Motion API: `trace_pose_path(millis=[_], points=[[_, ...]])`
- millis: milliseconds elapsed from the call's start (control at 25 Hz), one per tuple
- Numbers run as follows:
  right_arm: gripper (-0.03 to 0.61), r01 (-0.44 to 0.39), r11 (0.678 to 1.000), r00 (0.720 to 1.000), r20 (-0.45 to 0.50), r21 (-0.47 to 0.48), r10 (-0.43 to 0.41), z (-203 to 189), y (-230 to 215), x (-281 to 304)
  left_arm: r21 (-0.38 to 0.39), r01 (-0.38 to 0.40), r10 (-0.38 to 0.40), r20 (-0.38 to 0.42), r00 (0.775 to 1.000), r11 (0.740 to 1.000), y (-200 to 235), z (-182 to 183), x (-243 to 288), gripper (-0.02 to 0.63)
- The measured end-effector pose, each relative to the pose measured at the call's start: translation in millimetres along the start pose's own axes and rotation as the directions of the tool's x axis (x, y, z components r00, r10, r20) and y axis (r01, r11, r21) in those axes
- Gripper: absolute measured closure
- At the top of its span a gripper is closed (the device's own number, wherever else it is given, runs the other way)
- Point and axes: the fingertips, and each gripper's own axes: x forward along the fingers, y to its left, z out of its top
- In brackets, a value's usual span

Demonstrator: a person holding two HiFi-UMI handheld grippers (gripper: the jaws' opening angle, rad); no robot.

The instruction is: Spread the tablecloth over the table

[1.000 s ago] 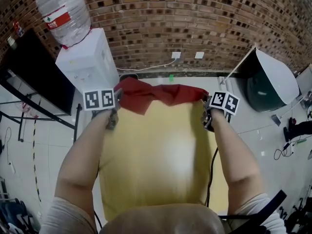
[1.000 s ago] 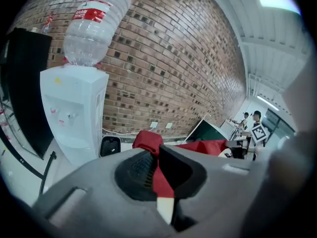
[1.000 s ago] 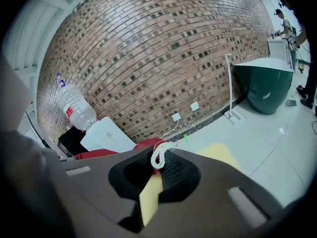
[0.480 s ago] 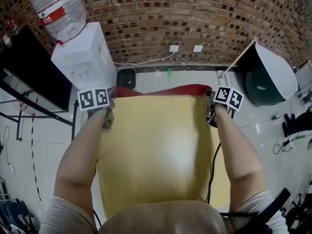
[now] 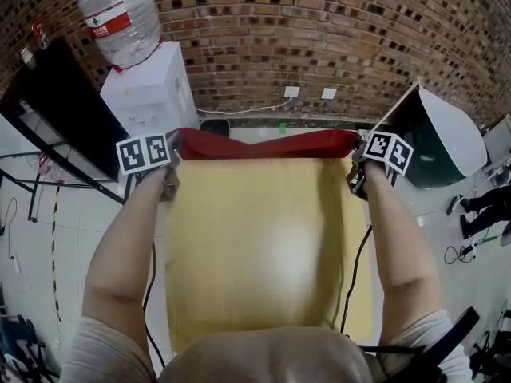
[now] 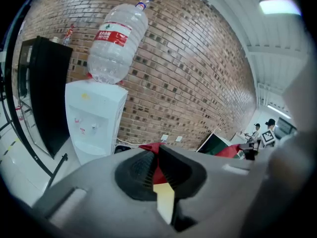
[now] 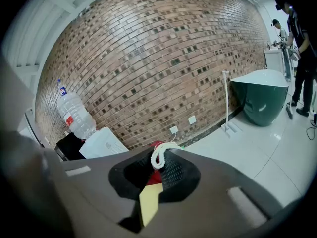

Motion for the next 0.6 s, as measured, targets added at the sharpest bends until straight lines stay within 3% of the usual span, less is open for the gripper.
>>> trace_pose_path(millis=[280, 600], points=[[0.572, -0.033, 0.999, 0.999, 0.035, -0.026, 0.034, 10, 19, -39, 0.03, -0.031, 0.028, 0.079, 0.996, 0.999, -8, 18, -67, 0.604], [0.572, -0.052, 0.989, 0.997, 0.041, -0.139, 0.058, 8, 31, -110, 0.022, -0.039, 0.035, 0.138, 0.99, 0.999, -40, 0, -143, 0.604]])
